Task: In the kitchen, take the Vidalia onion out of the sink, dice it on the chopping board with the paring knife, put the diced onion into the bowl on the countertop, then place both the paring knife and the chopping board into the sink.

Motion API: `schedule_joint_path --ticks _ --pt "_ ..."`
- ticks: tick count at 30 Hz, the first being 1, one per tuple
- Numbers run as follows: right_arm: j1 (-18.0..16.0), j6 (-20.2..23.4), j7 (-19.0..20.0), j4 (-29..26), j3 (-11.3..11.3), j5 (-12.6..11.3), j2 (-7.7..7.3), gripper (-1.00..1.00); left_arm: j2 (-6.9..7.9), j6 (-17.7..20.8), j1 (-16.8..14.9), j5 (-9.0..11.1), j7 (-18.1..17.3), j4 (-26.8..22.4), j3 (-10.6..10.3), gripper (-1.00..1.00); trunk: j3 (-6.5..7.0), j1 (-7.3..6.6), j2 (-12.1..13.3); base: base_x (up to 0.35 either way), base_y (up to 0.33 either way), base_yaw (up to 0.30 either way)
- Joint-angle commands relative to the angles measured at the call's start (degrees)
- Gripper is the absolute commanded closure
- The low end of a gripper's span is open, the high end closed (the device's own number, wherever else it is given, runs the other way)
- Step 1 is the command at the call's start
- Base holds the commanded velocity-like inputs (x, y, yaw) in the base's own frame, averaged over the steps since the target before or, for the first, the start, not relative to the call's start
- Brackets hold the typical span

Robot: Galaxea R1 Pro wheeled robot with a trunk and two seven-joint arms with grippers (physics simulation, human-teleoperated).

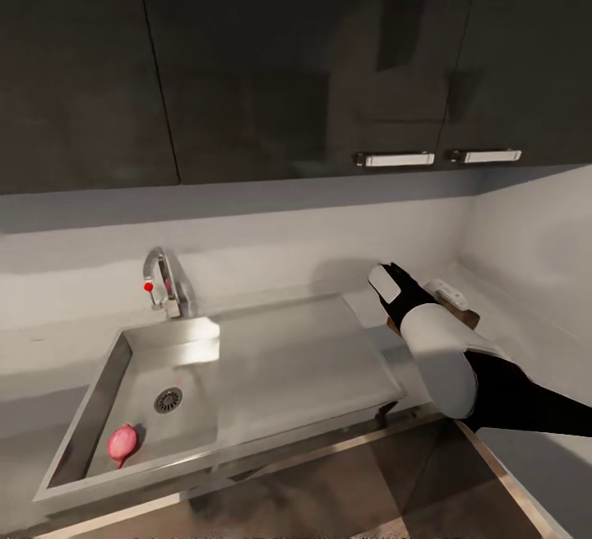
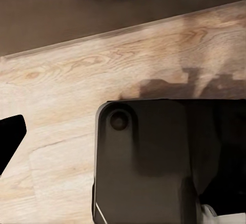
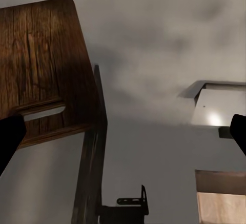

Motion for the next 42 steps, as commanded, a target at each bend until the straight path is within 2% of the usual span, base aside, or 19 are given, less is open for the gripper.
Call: schedule_joint_path --ticks 1,14,17,19,22,36,42 --pt "-0.03 0.39 -0.22 -0.09 0.18 -0.32 0.00 -1.00 -0.02 -0.05 0.01 0.04 -0.01 -0.08 0.02 -1.00 -0.21 0.04 -0.13 0.000 0.000 0.000" --pt "-0.03 0.39 0.06 -0.09 0.27 -0.31 0.02 -1.00 -0.21 -0.05 0.01 0.05 -0.01 -0.02 0.02 -1.00 -1.39 0.04 -0.13 0.000 0.000 0.000" --pt "-0.03 0.39 2.02 -0.09 0.27 0.93 0.02 -1.00 -0.21 -0.05 0.01 0.05 -0.01 0.28 0.02 -1.00 -1.66 0.04 -0.13 0.000 0.000 0.011" --pt "-0.03 0.39 5.60 -0.09 0.27 3.50 0.02 -1.00 -0.21 -0.05 0.01 0.05 -0.01 0.68 0.02 -1.00 -1.84 0.04 -0.13 0.000 0.000 0.051" --pt "-0.03 0.39 6.45 -0.09 0.27 4.30 0.02 -1.00 -0.21 -0.05 0.01 0.05 -0.01 0.77 0.02 -1.00 -2.11 0.04 -0.13 0.000 0.000 0.060" --pt "-0.03 0.39 6.75 -0.21 0.27 4.68 -0.15 -1.00 -0.21 -0.05 0.01 0.05 -0.01 0.87 0.02 -1.00 -3.38 0.04 -0.13 0.000 0.000 0.060" --pt "-0.03 0.39 6.76 -0.26 0.27 4.69 -0.73 -1.00 -0.21 -0.05 0.01 0.05 -0.01 0.88 0.02 -1.00 -3.92 0.04 -0.13 0.000 0.000 0.061"
